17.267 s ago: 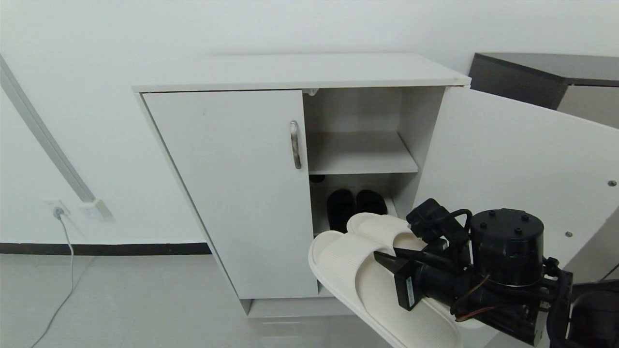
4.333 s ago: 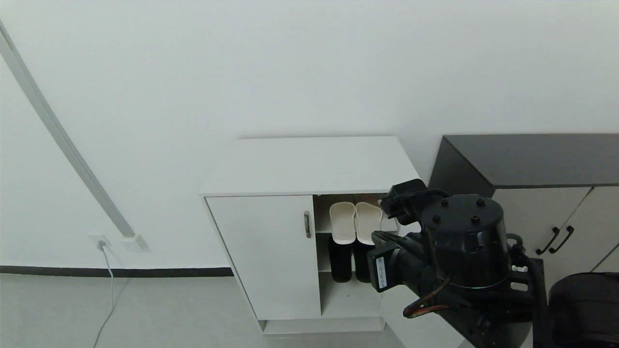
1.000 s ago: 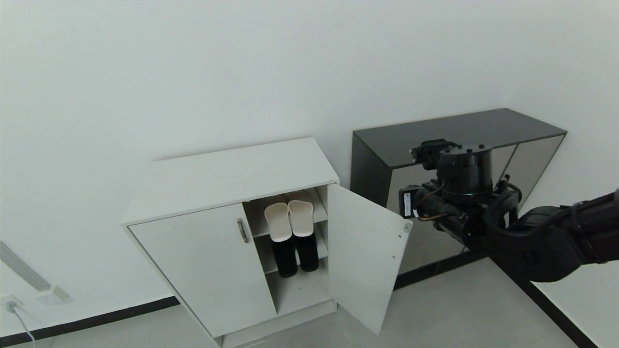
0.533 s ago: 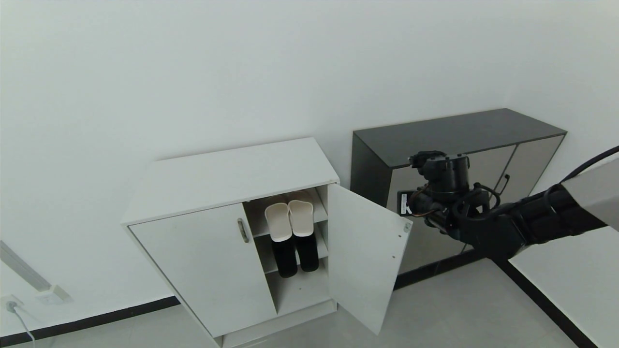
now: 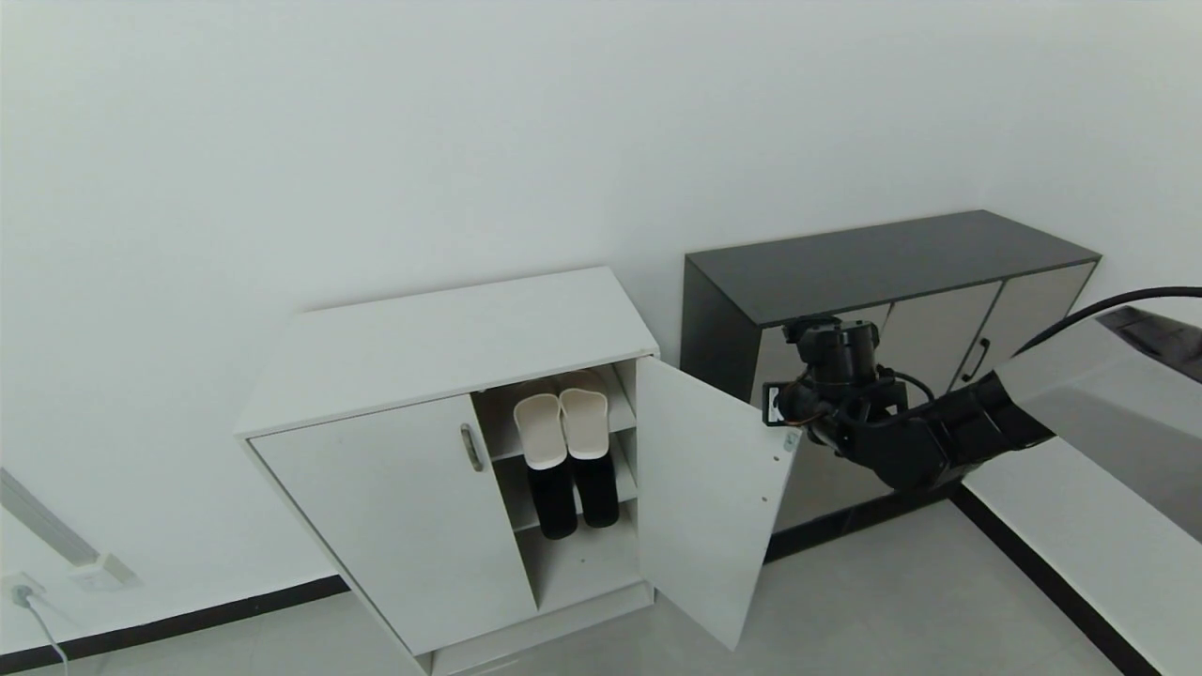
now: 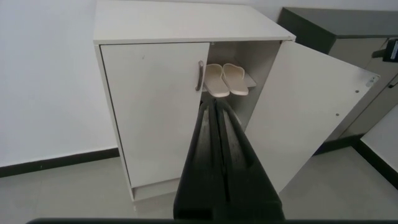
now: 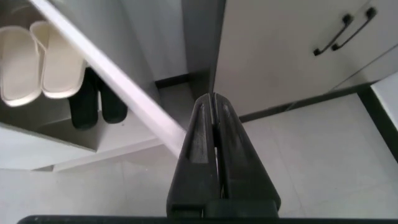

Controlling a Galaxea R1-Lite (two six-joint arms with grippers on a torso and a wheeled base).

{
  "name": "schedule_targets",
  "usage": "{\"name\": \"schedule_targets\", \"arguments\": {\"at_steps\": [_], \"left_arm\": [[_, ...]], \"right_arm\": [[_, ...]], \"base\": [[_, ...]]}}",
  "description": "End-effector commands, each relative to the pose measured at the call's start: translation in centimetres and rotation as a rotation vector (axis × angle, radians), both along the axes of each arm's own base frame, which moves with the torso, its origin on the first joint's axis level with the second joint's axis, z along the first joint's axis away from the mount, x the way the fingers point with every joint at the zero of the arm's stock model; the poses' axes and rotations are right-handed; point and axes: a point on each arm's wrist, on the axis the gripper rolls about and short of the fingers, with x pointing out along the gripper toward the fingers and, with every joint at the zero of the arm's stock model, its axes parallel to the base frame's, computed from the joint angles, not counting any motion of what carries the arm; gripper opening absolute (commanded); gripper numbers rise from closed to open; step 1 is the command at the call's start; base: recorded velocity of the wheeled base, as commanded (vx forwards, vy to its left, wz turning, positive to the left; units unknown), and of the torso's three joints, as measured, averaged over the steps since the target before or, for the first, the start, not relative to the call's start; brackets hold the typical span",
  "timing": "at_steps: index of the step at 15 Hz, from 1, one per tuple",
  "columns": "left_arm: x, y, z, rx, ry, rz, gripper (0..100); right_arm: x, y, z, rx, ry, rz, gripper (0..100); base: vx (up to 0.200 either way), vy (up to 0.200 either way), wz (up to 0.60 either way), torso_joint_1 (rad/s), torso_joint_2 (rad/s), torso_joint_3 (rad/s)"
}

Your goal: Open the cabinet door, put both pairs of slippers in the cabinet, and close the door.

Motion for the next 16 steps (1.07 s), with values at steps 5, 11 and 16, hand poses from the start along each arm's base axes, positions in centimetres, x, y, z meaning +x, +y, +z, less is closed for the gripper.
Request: {"name": "schedule_targets", "arguments": {"at_steps": [5, 11, 16], "left_arm": [[0.0, 0.0, 0.0, 0.000, 0.001, 0.000, 0], [0.0, 0.0, 0.0, 0.000, 0.001, 0.000, 0], [0.0, 0.0, 0.0, 0.000, 0.001, 0.000, 0]], "right_arm": [[0.5, 0.2, -1.8, -0.015, 0.034, -0.001, 0], [0.5, 0.2, -2.1, -0.017, 0.040, 0.000, 0], [0.1, 0.9, -2.3, -0.020, 0.048, 0.017, 0]], "base": [[0.000, 0.000, 0.00, 0.000, 0.00, 0.000], [0.000, 0.000, 0.00, 0.000, 0.00, 0.000], [0.000, 0.000, 0.00, 0.000, 0.00, 0.000]]}}
